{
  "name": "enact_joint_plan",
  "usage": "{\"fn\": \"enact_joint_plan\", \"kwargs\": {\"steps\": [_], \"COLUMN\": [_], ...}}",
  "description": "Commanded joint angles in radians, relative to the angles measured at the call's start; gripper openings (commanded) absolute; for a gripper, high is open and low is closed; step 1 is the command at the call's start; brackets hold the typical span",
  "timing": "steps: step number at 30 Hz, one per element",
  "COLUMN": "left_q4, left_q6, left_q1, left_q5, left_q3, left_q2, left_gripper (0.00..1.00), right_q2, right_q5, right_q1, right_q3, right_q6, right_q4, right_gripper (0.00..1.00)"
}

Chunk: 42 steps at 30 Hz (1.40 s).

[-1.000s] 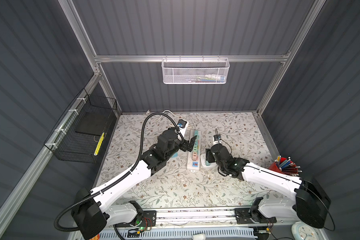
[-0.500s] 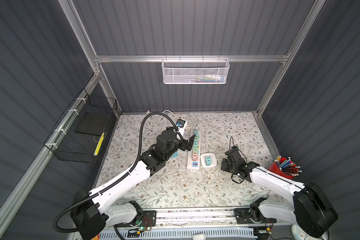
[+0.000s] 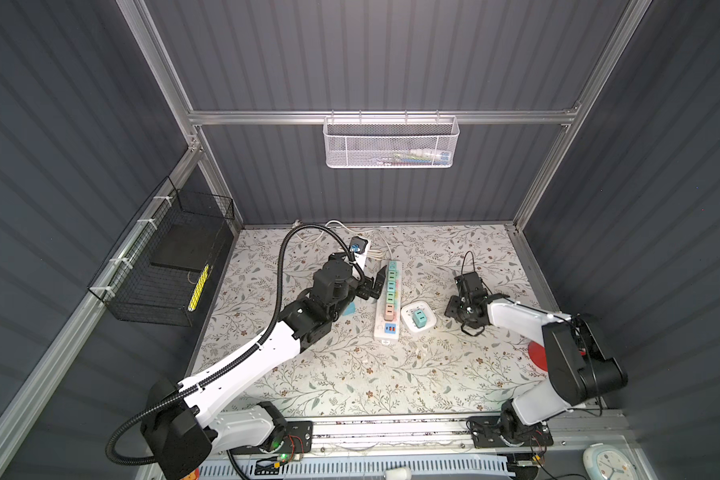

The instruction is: Insert the plug

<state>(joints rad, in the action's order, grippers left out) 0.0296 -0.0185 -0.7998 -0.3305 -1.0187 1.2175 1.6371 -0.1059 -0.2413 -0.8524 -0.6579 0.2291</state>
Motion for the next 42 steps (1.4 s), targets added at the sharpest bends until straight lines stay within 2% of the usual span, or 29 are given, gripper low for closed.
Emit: {"fn": "enact_joint_plan", "kwargs": {"steps": [1, 6, 10, 14, 19, 22, 24, 27, 29, 32, 34, 35, 38, 40, 42], "left_q4": [0.0, 0.0, -0.031, -0.104, -0.288, -0.406, -0.502, -0.592, -0.549, -0.414, -0.329, -0.273, -0.042, 0.047, 0.054], "left_q6": [0.023, 0.023, -0.008, -0.054, -0.125, -0.2, -0.261, -0.281, -0.244, -0.123, -0.104, -0.074, 0.063, 0.065, 0.03], "left_q1": [-0.005, -0.001, 0.004, 0.005, 0.005, 0.006, 0.006, 0.005, 0.006, 0.005, 0.005, 0.008, 0.029, 0.064, 0.127], "left_q5": [-0.04, -0.076, -0.102, -0.13, -0.161, -0.247, -0.318, -0.368, -0.399, -0.39, -0.452, -0.475, -0.444, -0.455, -0.482], "left_q3": [0.006, 0.004, -0.029, -0.049, -0.07, -0.077, -0.103, -0.109, -0.065, 0.034, 0.094, 0.129, 0.264, 0.308, 0.307], "left_q2": [0.001, -0.003, -0.02, -0.065, -0.129, -0.163, -0.171, -0.169, -0.173, -0.186, -0.19, -0.193, -0.196, -0.164, -0.109], "left_gripper": [1.0, 1.0, 1.0, 1.0, 1.0, 1.0, 1.0, 1.0, 1.0, 1.0, 1.0, 1.0, 1.0, 1.0, 1.0], "right_q2": [0.081, 0.14, 0.061, -0.116, -0.381, -0.542, -0.646, -0.752, -0.774, -0.771, -0.765, -0.757, -0.714, -0.69, -0.673], "right_q5": [0.073, 0.11, 0.112, 0.098, 0.138, 0.114, 0.104, 0.01, -0.017, 0.011, 0.002, -0.006, 0.006, 0.011, 0.006], "right_q1": [0.035, 0.054, 0.055, 0.055, 0.046, 0.029, 0.015, -0.014, -0.025, -0.025, -0.024, -0.023, -0.011, 0.008, 0.026], "right_q3": [-0.099, -0.22, -0.248, -0.196, -0.088, -0.051, -0.025, 0.052, 0.078, 0.118, 0.121, 0.121, 0.133, 0.146, 0.18], "right_q6": [0.049, 0.121, 0.156, 0.168, 0.199, 0.21, 0.239, 0.252, 0.307, 0.415, 0.431, 0.44, 0.523, 0.536, 0.541], "right_q4": [0.0, 0.027, 0.072, 0.093, 0.087, 0.098, 0.081, -0.008, -0.034, -0.091, -0.104, -0.114, -0.171, -0.216, -0.295], "right_gripper": [0.62, 0.64, 0.66, 0.71, 0.82, 0.9, 0.99, 0.99, 0.99, 0.99, 0.99, 0.99, 0.99, 0.99, 0.99]}}
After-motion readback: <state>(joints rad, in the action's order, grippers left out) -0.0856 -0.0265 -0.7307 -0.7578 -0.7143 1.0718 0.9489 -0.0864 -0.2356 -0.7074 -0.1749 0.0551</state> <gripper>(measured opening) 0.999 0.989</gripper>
